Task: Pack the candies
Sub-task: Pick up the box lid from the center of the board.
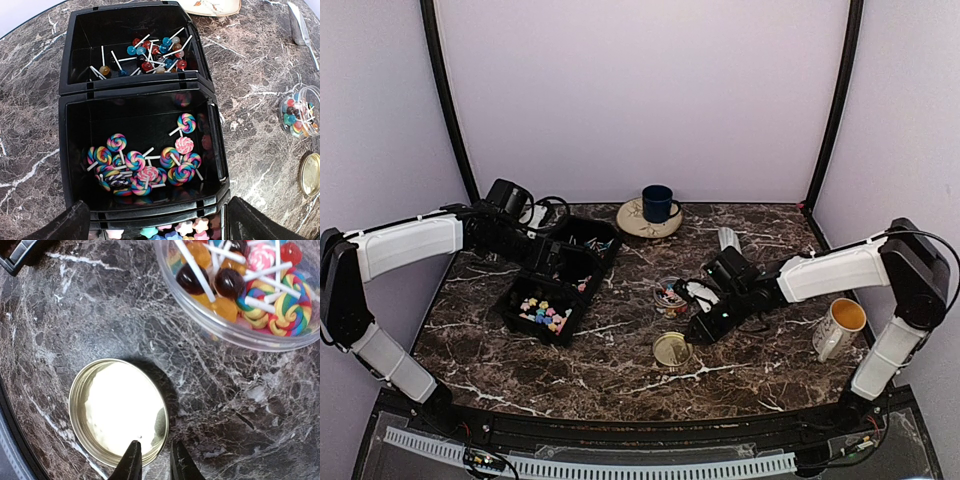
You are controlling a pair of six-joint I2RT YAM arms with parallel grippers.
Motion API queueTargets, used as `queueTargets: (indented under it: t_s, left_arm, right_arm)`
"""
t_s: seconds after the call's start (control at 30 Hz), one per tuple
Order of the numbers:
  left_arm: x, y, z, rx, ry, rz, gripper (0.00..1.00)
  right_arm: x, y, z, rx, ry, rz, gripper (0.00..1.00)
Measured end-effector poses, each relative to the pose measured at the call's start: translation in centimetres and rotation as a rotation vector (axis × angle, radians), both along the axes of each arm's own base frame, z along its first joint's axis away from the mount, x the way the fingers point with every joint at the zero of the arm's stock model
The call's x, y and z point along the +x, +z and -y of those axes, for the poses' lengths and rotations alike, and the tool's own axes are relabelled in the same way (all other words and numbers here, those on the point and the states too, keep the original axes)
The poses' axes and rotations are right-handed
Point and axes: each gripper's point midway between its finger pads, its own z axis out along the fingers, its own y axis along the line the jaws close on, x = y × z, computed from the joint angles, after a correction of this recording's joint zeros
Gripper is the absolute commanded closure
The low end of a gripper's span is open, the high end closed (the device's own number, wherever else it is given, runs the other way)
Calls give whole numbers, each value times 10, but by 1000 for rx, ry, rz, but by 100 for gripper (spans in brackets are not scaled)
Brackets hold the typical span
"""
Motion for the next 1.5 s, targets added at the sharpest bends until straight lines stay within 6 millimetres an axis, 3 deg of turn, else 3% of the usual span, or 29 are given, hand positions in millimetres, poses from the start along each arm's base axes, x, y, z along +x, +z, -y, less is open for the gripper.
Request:
queueTargets:
  t_s: [0.13,0.7,0.97,1.5]
  left_arm:
    - [0,0,0,0,0,0,1]
    - [0,0,0,0,0,0,1]
    - [0,0,0,0,0,0,1]
    - [0,-1,0,1,0,-2,1]
  right_arm:
    - [1,-11,4,-8,-30,-50,80]
    - [0,-15,0,48,-52,-139,90]
    - [0,-15,-1,57,-53,-149,100]
    - [9,-8,8,29,-81,-94,100]
